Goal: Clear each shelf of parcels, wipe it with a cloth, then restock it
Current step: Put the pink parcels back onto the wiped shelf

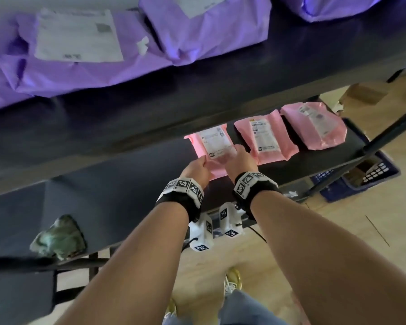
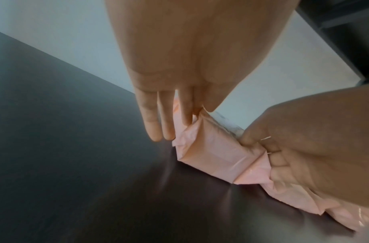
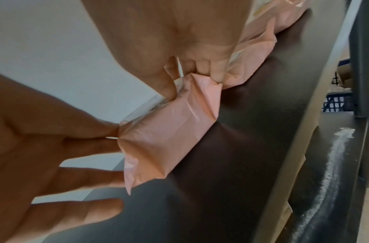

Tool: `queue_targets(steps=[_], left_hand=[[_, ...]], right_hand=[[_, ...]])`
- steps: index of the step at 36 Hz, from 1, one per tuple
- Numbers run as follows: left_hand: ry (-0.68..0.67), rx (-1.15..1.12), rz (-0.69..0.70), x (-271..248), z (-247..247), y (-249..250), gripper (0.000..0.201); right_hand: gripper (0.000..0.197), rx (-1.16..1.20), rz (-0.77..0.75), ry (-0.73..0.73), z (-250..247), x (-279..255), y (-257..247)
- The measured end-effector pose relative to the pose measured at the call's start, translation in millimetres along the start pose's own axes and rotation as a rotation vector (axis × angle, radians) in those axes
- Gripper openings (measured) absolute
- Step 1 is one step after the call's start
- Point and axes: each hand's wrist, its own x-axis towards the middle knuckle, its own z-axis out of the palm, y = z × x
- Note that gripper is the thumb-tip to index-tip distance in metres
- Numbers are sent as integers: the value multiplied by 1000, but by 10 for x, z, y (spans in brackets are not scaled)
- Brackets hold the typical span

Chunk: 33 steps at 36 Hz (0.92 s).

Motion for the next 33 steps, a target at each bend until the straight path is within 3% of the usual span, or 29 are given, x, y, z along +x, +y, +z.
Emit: queue_targets(steps=[3, 8, 11, 18, 33], left_hand=[[-26, -60, -9, -28, -9, 52, 38], [18, 1, -38, -169, 1, -26, 41], [9, 23, -71, -298, -18, -122, 41], [60, -11, -146, -780, -150, -565, 53], [250, -7, -371, -2744, -738, -2440, 48]], right_hand=[[28, 13, -33, 25, 5, 6, 7], [42, -65, -91, 80, -11, -88, -19], [39, -114, -140, 171, 35, -189, -22], [45, -199, -231, 206, 307, -737, -215], [48, -322, -429, -105, 1659, -2819, -844]])
